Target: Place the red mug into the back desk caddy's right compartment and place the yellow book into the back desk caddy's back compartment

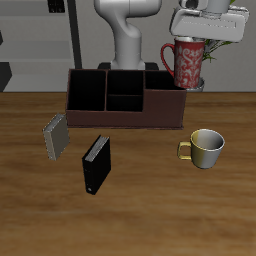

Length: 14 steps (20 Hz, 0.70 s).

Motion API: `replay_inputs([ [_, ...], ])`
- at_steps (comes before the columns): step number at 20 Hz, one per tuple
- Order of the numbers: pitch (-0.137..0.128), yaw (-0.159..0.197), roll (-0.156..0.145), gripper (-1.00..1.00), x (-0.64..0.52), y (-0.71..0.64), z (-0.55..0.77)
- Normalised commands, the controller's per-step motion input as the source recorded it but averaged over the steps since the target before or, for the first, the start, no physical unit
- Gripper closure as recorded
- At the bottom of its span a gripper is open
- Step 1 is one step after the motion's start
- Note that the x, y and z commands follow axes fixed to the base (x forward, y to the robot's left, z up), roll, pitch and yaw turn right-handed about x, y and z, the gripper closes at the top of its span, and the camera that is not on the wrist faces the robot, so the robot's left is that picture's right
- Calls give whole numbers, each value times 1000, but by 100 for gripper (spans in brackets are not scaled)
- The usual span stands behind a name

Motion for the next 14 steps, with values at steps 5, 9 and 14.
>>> replay_inputs([
  [5,9,43,20,100,-219,-131,-118],
  [9,36,-9,34,100,-125,-40,-49],
  [14,-6,7,15,100,-285,32,-26],
])
